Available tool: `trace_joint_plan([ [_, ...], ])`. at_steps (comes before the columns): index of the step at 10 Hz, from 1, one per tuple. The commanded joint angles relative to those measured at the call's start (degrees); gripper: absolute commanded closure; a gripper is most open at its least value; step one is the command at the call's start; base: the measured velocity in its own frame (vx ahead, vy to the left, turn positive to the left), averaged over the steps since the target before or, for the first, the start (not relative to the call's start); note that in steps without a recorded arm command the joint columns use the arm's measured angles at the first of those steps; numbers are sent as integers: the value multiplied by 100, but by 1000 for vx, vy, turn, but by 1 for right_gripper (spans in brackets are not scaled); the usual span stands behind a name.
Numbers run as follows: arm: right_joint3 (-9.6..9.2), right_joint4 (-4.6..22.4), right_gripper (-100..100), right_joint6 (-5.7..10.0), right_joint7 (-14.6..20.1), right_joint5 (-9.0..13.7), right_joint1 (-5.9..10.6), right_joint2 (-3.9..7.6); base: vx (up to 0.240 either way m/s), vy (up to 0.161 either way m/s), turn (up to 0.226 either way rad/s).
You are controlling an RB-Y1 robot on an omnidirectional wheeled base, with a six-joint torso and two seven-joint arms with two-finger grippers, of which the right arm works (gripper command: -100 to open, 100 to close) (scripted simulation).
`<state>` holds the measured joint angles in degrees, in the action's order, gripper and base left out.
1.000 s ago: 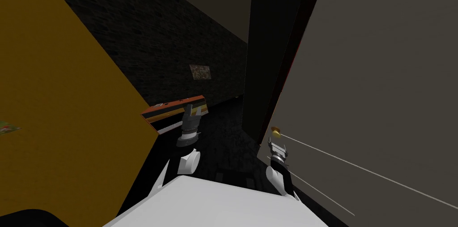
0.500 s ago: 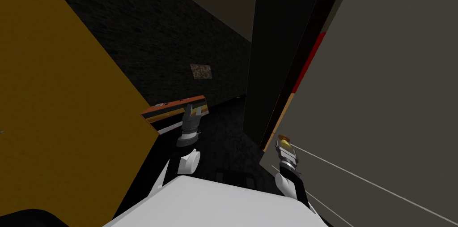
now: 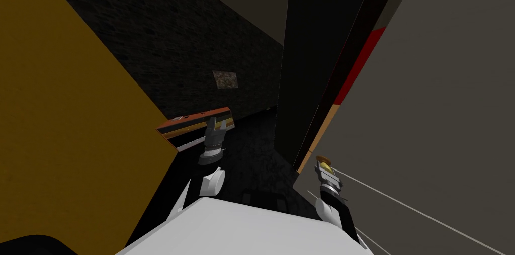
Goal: Pull the door open
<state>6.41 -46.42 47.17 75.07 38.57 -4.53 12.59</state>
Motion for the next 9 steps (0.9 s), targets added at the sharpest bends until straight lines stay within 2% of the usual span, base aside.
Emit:
trace_joint_plan([
  [1, -15, -1, 100, -2, 1, -4, 4, -18, -22, 1, 18],
  [4, -15, -1, 100, -2, 1, -4, 4, -18, -4, 1, 1],
  [5, -148, -23, 100, -7, 143, -69, -59, 69, -160, -8, 132],
  [6, -179, -30, 100, -5, 175, -83, -70, 87, -224, -15, 129],
  [9, -421, -88, 100, 6, 432, -197, -164, 228, -232, 5, 129],
])
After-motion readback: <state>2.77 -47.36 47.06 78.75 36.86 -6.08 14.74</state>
